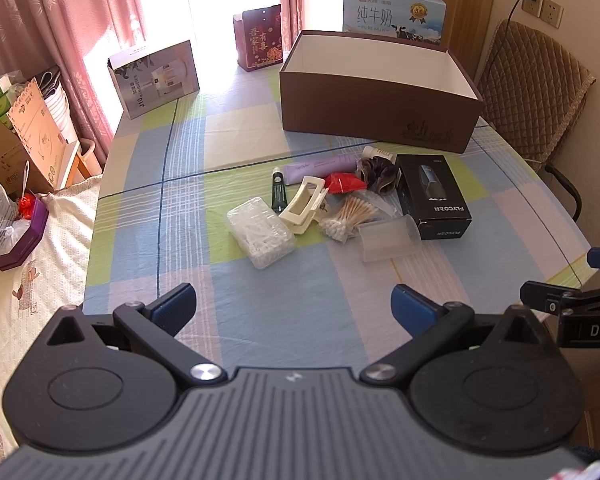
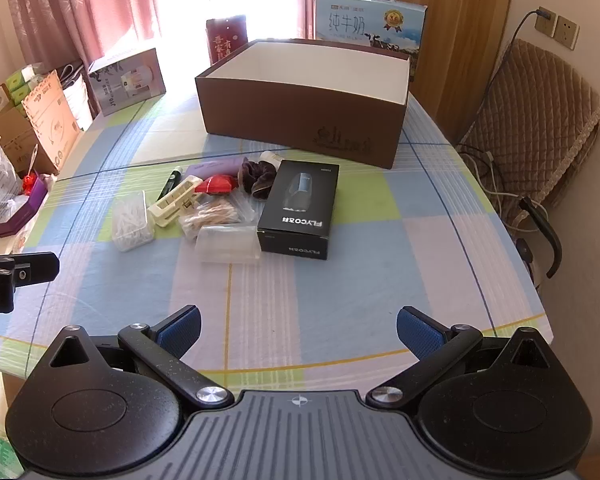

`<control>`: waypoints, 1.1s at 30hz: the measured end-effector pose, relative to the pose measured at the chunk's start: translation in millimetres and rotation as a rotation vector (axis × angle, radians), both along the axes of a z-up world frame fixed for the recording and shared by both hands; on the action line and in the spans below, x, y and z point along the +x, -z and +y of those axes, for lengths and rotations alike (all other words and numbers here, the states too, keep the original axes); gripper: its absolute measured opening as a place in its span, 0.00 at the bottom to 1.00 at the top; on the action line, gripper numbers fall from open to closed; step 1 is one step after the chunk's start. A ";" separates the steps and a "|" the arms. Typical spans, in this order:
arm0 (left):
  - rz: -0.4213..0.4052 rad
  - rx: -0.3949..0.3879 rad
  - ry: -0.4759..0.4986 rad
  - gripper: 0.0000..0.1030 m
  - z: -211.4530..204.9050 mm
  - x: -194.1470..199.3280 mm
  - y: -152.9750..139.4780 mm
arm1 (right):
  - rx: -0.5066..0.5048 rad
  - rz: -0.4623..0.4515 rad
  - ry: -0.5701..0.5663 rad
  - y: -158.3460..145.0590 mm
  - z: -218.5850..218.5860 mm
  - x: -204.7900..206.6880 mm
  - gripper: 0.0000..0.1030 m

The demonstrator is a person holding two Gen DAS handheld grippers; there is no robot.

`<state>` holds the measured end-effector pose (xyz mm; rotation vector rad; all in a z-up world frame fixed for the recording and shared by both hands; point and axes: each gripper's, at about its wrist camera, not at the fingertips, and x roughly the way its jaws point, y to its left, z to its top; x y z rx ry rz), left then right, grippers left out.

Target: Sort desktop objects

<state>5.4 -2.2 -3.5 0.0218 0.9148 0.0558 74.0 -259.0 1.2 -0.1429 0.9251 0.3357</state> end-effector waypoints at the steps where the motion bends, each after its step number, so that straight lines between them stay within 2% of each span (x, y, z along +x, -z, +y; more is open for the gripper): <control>1: 0.000 0.000 0.000 0.99 -0.1 0.1 0.1 | 0.000 0.001 0.000 0.3 0.0 -0.5 0.98; 33: 0.001 0.002 -0.009 0.99 7.0 -1.6 5.3 | -0.001 0.010 -0.003 -0.6 10.3 -3.9 0.98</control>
